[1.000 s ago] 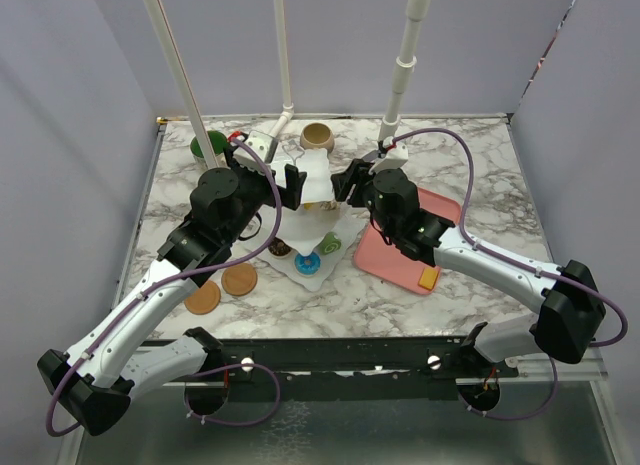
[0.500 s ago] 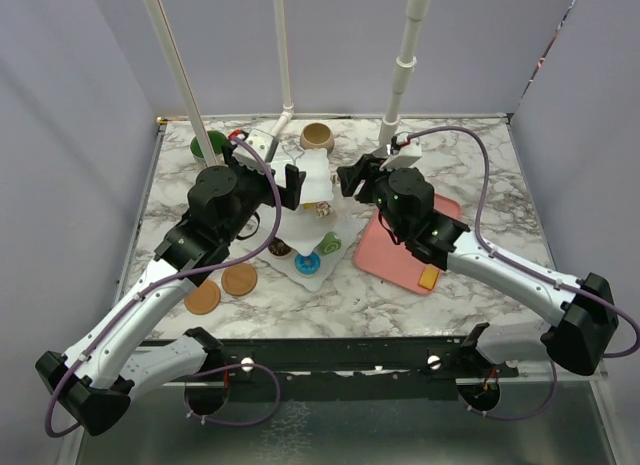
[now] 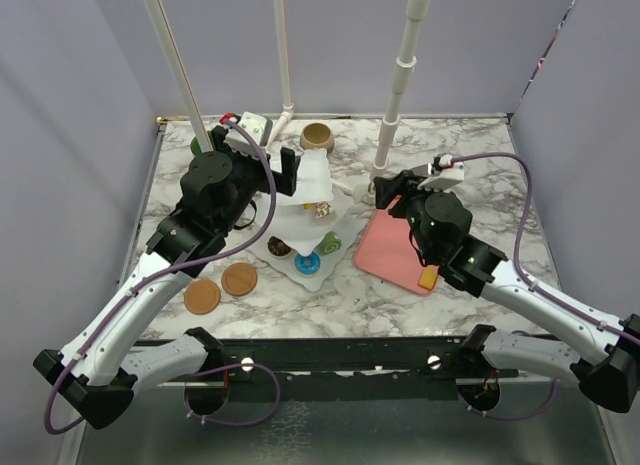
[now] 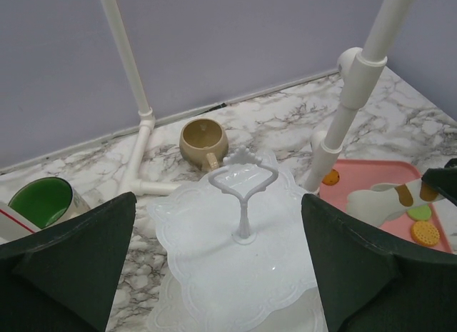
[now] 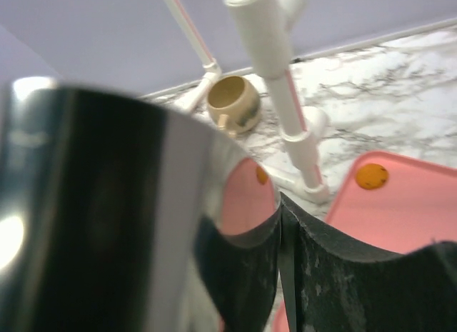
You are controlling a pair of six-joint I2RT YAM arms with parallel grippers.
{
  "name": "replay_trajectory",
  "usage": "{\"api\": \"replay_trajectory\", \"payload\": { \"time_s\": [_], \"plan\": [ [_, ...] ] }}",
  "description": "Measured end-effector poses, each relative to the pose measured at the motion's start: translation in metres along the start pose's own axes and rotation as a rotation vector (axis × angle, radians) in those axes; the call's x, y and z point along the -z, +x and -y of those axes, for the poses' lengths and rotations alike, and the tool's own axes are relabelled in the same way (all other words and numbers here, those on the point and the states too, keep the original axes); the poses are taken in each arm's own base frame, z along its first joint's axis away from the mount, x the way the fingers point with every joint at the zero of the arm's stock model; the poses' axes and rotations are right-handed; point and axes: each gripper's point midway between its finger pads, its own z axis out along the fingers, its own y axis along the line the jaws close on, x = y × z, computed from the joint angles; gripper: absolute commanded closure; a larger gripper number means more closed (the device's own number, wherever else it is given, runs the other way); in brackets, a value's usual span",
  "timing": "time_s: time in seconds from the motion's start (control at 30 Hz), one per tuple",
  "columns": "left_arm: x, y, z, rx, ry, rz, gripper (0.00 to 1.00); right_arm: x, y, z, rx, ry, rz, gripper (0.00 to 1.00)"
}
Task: Serve the afternoon tea
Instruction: Pick up the desert from the tray.
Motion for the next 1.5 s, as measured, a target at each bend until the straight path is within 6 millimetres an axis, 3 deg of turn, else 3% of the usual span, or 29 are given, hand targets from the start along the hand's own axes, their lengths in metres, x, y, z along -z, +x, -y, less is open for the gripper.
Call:
{"api": "replay_trajectory", "payload": {
  "time_s": [0.2,0.33,0.5,0.87,1.17,1.5],
  "plan": [
    [-0.006,-0.008,0.001,-0.023,0.000,-0.033,0.01,0.014,0.024,0.056,0.041,0.165,-0.018,0.39],
    [-0.013,-0.017,0.000,-0.045,-0.006,-0.063,0.01,0.014,0.047,0.106,0.083,0.308,-0.057,0.40],
    [-0.021,-0.029,-0.010,-0.054,-0.023,-0.101,0.01,0.017,0.052,0.153,0.085,0.459,-0.067,0.39],
    [-0.031,-0.006,-0.045,-0.033,-0.061,-0.249,0.01,0.039,0.071,0.189,0.086,0.580,-0.102,0.39],
    [-0.028,-0.020,-0.042,-0.019,-0.022,-0.244,0.01,0.045,0.083,0.212,0.081,0.663,-0.105,0.37],
    [-0.027,-0.015,-0.031,-0.007,0.051,-0.263,0.01,0.054,0.097,0.237,0.073,0.734,-0.116,0.36]
  ]
}}
